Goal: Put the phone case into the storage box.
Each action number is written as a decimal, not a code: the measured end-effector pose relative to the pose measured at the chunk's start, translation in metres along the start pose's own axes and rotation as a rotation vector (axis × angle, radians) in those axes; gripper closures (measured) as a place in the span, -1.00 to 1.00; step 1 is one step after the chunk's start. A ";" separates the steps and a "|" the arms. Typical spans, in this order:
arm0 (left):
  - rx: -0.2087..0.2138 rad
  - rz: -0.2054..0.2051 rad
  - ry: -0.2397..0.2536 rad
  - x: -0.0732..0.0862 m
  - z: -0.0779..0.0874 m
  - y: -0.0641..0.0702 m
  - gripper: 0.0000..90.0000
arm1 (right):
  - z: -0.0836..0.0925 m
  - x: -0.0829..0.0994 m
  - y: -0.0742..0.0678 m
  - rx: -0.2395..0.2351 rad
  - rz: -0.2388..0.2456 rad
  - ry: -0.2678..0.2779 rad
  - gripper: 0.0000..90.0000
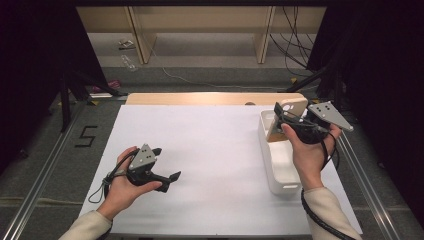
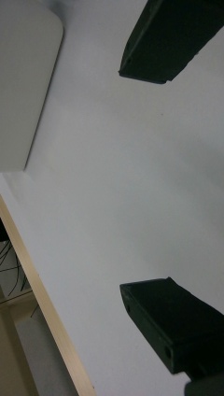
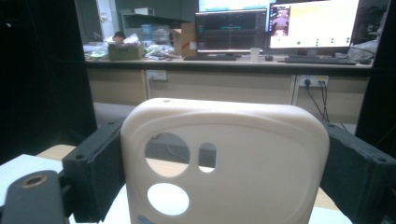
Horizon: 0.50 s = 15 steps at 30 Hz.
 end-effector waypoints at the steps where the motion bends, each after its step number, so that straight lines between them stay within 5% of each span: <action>1: 0.000 0.000 0.000 0.000 0.000 0.000 -1.00 | 0.000 0.000 0.000 0.002 -0.001 -0.001 -0.73; 15: -0.002 0.000 0.000 0.000 0.000 0.000 -1.00 | -0.004 0.007 0.005 0.031 0.010 -0.012 -0.73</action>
Point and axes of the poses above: each handheld gripper's, and its own axes: z roughly backward along the jaws, x roughly out of its underside, y roughly to its right, the point moved 2 cm from there along -z, roughly forward along the jaws, and after that the axes turned 8 degrees about x, right-handed, at the moved point
